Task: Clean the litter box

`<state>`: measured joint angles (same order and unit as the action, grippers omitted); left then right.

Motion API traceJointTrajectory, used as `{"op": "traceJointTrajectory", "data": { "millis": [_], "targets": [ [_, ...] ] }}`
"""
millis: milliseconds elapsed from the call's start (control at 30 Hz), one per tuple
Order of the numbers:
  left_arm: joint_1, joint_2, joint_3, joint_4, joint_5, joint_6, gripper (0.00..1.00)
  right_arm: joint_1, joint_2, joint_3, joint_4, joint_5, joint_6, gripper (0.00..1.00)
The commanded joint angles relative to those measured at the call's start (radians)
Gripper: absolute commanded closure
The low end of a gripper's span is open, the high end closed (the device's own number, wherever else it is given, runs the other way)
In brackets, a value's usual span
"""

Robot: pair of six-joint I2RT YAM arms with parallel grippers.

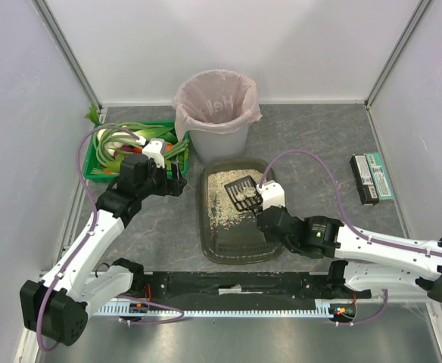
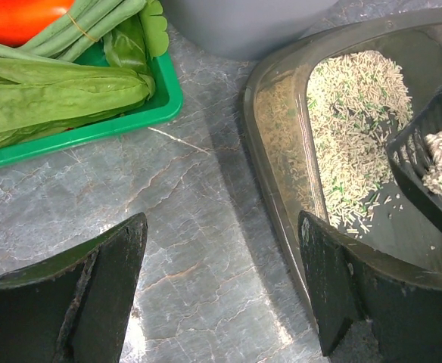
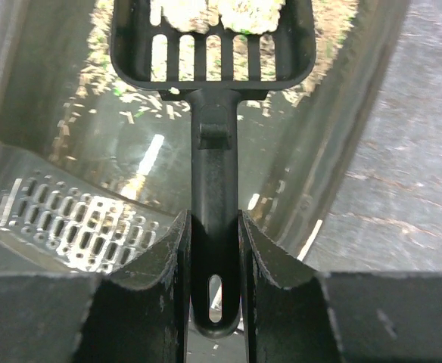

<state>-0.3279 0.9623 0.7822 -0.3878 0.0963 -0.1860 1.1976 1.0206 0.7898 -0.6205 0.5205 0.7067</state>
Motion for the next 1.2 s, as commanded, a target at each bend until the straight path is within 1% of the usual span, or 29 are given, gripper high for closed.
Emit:
{"op": "traceJointTrajectory", "data": {
  "millis": [0, 33, 67, 100, 133, 167, 200, 233, 267, 333, 367, 400, 433, 467, 500, 533, 567, 600, 633, 667, 733, 833, 900, 933, 967, 1033, 1067, 1100, 1167],
  "targets": [
    [-0.003, -0.010, 0.012, 0.020, -0.020, -0.013, 0.14, 0.036, 0.042, 0.105, -0.180, 0.234, 0.096, 1.00],
    [-0.003, -0.010, 0.012, 0.021, -0.021, -0.012, 0.14, 0.034, 0.050, 0.112, -0.192, 0.230, 0.083, 1.00],
    [-0.003, -0.008, 0.012, 0.023, -0.021, -0.010, 0.14, 0.039, 0.041, 0.103, -0.085, 0.164, 0.047, 1.00],
    [-0.003, -0.004, 0.012, 0.024, -0.024, -0.009, 0.14, 0.048, 0.029, 0.059, -0.003, 0.028, -0.004, 1.00],
    [-0.003, 0.001, 0.012, 0.023, -0.029, -0.007, 0.14, 0.062, 0.023, 0.046, 0.051, 0.010, -0.009, 1.00],
    [-0.003, 0.004, 0.014, 0.020, -0.029, -0.009, 0.14, 0.075, 0.032, 0.052, 0.007, 0.050, -0.001, 1.00],
    [-0.003, 0.007, 0.017, 0.018, -0.023, -0.009, 0.14, 0.074, 0.044, 0.093, -0.061, 0.223, 0.016, 1.00],
    [-0.003, 0.006, 0.017, 0.018, -0.014, -0.009, 0.14, 0.074, 0.061, 0.110, -0.130, 0.286, 0.098, 1.00],
    [-0.005, 0.004, 0.017, 0.017, -0.013, -0.009, 0.14, 0.076, 0.062, 0.120, -0.142, 0.285, 0.090, 1.00],
    [-0.003, 0.000, 0.009, 0.021, -0.030, -0.004, 0.14, 0.088, 0.076, 0.100, -0.047, 0.119, -0.001, 1.00],
    [-0.005, 0.000, 0.011, 0.021, -0.032, -0.003, 0.14, 0.121, 0.093, 0.095, -0.029, 0.116, -0.001, 1.00],
    [-0.003, 0.001, 0.012, 0.020, -0.032, -0.003, 0.14, 0.131, 0.111, 0.109, -0.068, 0.145, 0.017, 1.00],
    [-0.005, 0.001, 0.012, 0.018, -0.030, -0.003, 0.14, 0.129, 0.137, 0.118, -0.120, 0.265, 0.104, 1.00],
    [-0.003, 0.003, 0.012, 0.018, -0.024, -0.003, 0.14, 0.131, 0.138, 0.124, -0.192, 0.300, 0.125, 1.00],
    [-0.003, 0.000, 0.011, 0.017, -0.018, -0.003, 0.14, 0.131, 0.130, 0.117, -0.170, 0.296, 0.111, 1.00],
    [-0.005, 0.000, 0.012, 0.017, -0.015, -0.004, 0.14, 0.131, 0.101, 0.103, -0.115, 0.188, 0.062, 1.00],
    [-0.003, -0.002, 0.009, 0.017, -0.010, -0.004, 0.14, 0.135, 0.089, 0.086, 0.012, 0.143, -0.014, 1.00],
    [-0.003, -0.002, 0.011, 0.017, -0.007, -0.004, 0.14, 0.140, 0.087, 0.077, 0.028, 0.135, -0.019, 1.00],
    [-0.003, -0.004, 0.009, 0.017, -0.007, -0.004, 0.14, 0.140, 0.101, 0.091, 0.006, 0.163, -0.006, 1.00],
    [-0.003, -0.007, 0.011, 0.017, -0.006, -0.004, 0.14, 0.138, 0.107, 0.109, -0.104, 0.293, 0.058, 1.00],
    [-0.003, -0.007, 0.009, 0.015, -0.009, -0.004, 0.14, 0.137, 0.079, 0.134, -0.144, 0.351, 0.085, 1.00],
    [-0.003, -0.007, 0.008, 0.017, -0.015, -0.001, 0.14, 0.138, 0.032, 0.063, 0.025, 0.149, -0.021, 1.00],
    [-0.003, -0.007, 0.011, 0.015, -0.014, -0.001, 0.14, 0.138, 0.061, 0.089, -0.072, 0.267, 0.061, 1.00],
    [-0.003, -0.005, 0.009, 0.015, -0.013, 0.000, 0.14, 0.140, 0.064, 0.103, -0.184, 0.323, 0.100, 1.00],
    [-0.003, -0.007, 0.008, 0.015, -0.013, -0.001, 0.14, 0.137, 0.058, 0.111, -0.186, 0.341, 0.111, 1.00],
    [-0.003, -0.007, 0.008, 0.013, -0.015, 0.000, 0.14, 0.140, 0.013, 0.072, -0.004, 0.181, 0.009, 1.00],
    [-0.005, -0.004, 0.009, 0.013, -0.015, 0.000, 0.14, 0.138, 0.007, 0.049, 0.037, 0.123, -0.018, 1.00],
    [-0.003, -0.002, 0.008, 0.015, -0.015, -0.001, 0.14, 0.138, 0.025, 0.043, 0.035, 0.150, -0.018, 1.00],
    [-0.005, 0.003, 0.009, 0.015, -0.013, 0.000, 0.14, 0.140, 0.053, 0.098, -0.134, 0.293, 0.068, 1.00]
  ]
}}
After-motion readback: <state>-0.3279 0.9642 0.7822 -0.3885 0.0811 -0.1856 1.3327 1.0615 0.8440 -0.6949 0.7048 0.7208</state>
